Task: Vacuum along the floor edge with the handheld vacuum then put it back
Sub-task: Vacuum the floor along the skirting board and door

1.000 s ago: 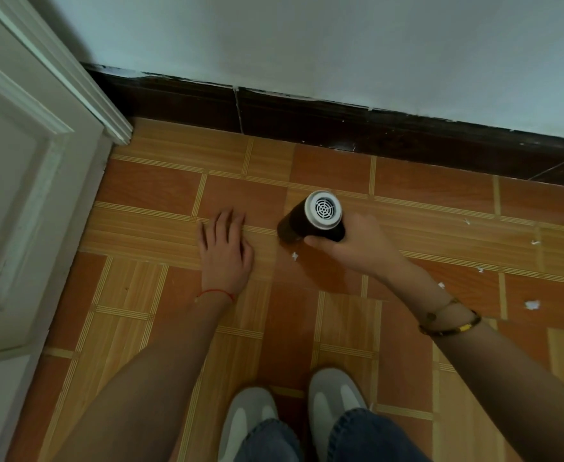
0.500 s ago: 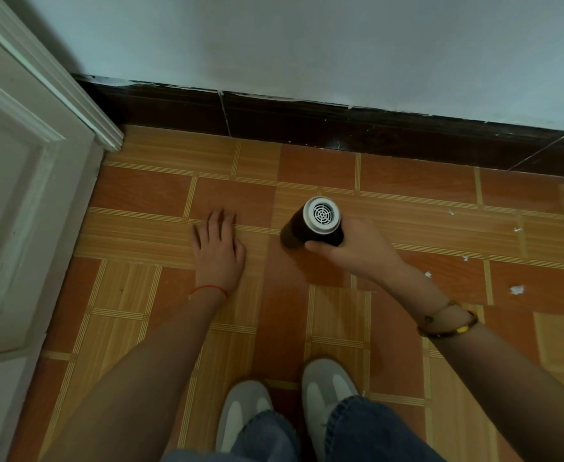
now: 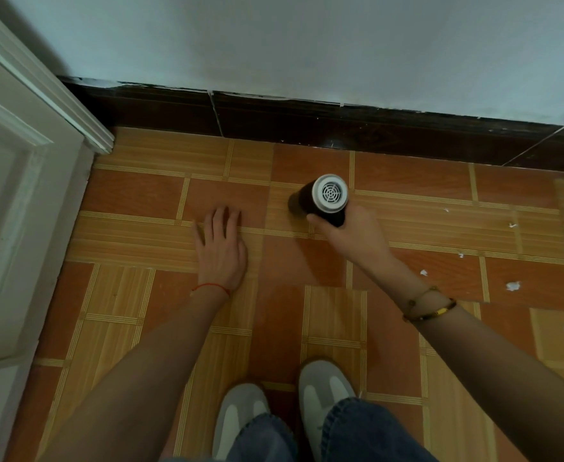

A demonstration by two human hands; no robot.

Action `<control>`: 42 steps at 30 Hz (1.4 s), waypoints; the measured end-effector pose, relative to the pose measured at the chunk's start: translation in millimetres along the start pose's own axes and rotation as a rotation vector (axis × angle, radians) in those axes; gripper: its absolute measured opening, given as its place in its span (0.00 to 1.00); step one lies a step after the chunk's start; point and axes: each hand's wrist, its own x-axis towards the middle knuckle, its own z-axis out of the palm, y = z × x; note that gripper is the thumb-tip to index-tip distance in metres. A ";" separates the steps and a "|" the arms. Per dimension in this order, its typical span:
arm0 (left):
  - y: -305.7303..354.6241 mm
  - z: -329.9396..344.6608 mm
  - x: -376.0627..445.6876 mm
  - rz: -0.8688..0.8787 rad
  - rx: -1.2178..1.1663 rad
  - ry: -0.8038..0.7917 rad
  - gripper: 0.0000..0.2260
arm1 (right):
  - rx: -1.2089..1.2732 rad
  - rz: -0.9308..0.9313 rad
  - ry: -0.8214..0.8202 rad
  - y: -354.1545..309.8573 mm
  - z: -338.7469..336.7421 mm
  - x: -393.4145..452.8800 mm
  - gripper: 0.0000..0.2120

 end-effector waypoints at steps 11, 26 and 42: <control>-0.5 9.9 16.5 0.032 -0.053 0.056 0.23 | -0.025 -0.146 0.026 -16.3 20.3 43.2 0.31; -0.9 7.6 18.9 0.027 -0.082 0.079 0.23 | -0.135 -0.210 0.034 -71.6 57.6 113.5 0.31; -0.8 8.2 18.8 0.028 -0.087 0.059 0.22 | -0.052 0.005 0.234 -9.2 3.4 90.1 0.32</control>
